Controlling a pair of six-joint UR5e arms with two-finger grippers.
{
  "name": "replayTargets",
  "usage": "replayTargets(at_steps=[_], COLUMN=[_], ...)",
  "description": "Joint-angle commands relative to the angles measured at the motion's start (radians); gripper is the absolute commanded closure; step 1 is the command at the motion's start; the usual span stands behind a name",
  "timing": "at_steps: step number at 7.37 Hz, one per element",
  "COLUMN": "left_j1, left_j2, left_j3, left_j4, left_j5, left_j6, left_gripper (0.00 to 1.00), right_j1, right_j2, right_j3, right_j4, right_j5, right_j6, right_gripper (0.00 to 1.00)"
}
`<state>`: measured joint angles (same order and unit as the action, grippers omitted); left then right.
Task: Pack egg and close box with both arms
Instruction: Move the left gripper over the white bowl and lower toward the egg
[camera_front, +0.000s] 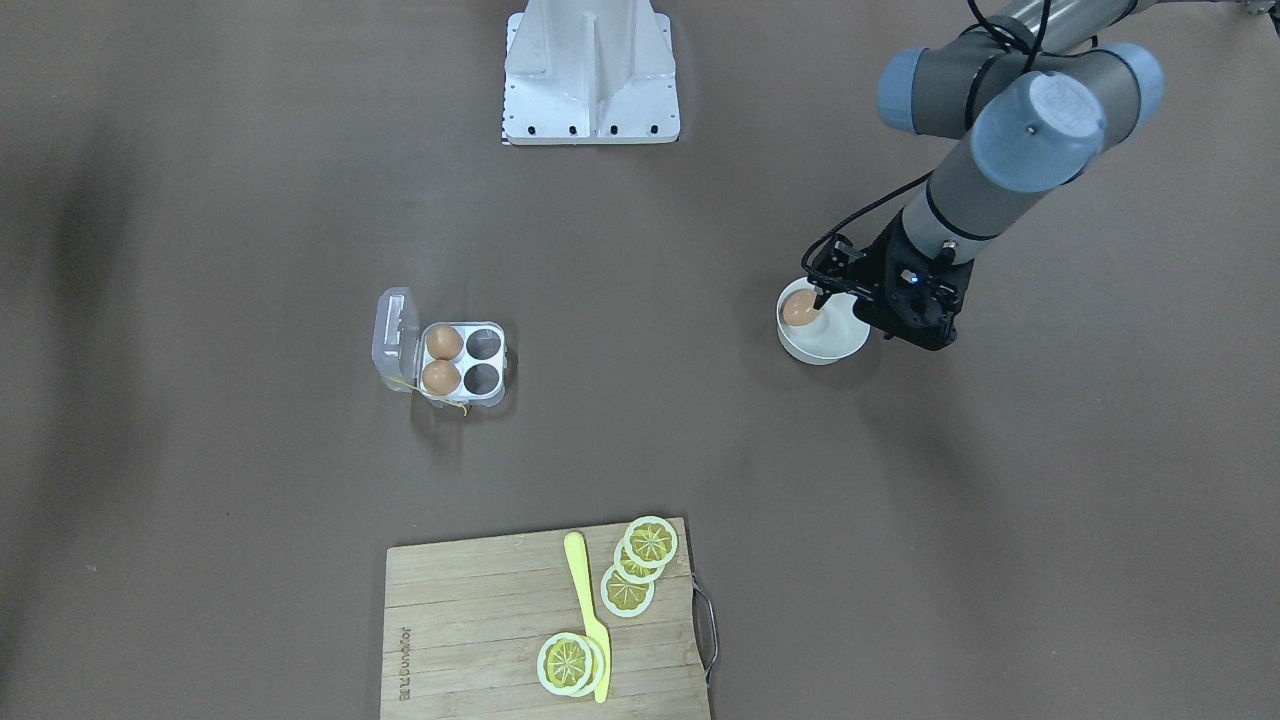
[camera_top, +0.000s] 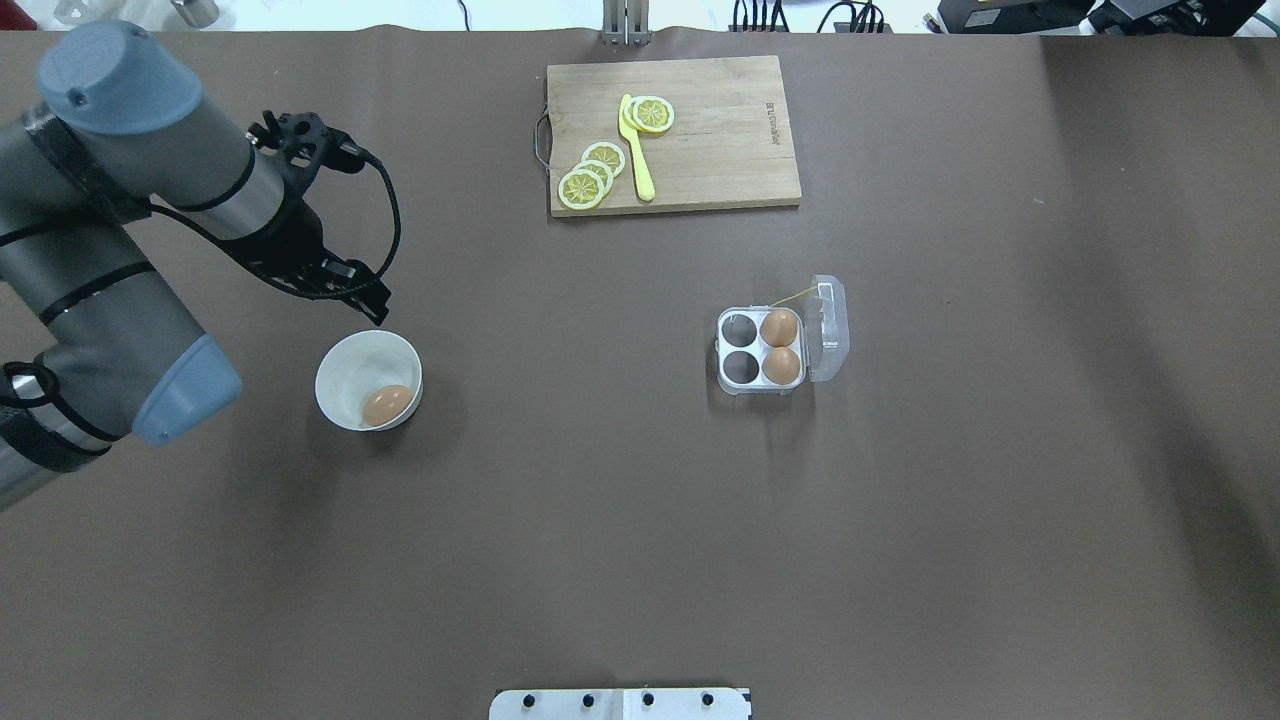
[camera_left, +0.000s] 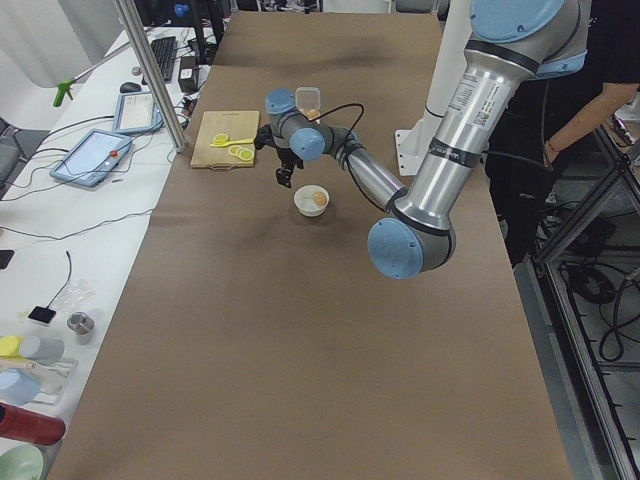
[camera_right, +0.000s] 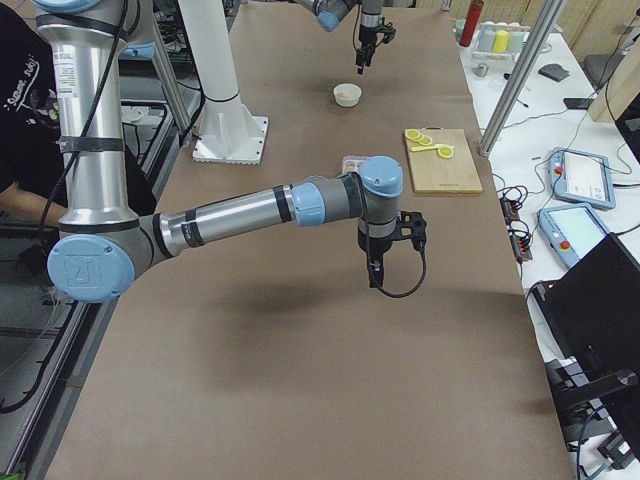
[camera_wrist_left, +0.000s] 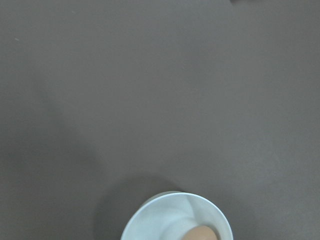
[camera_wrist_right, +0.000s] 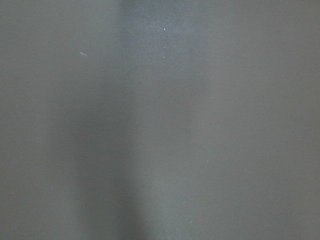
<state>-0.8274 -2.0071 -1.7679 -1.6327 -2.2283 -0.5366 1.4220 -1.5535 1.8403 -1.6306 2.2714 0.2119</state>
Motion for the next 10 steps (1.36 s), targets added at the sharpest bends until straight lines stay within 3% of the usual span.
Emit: replayTargets(at_steps=[1, 5, 10], left_j1=[0.034, 0.097, 0.126], left_j2=[0.008, 0.007, 0.008], left_j3=[0.011, 0.076, 0.084], left_j4=[0.001, -0.003, -0.003], left_j5=[0.002, 0.045, 0.045], left_j6=[-0.002, 0.0, 0.0], left_gripper=[0.19, 0.23, 0.27], right_j1=[0.0, 0.0, 0.0], right_j2=[-0.002, -0.003, -0.011], right_j3=[-0.003, -0.003, -0.003], right_j4=[0.0, -0.002, 0.0], right_j5=[-0.003, -0.004, -0.006], right_j6=[0.0, 0.001, 0.001], right_gripper=[0.0, 0.0, 0.0])
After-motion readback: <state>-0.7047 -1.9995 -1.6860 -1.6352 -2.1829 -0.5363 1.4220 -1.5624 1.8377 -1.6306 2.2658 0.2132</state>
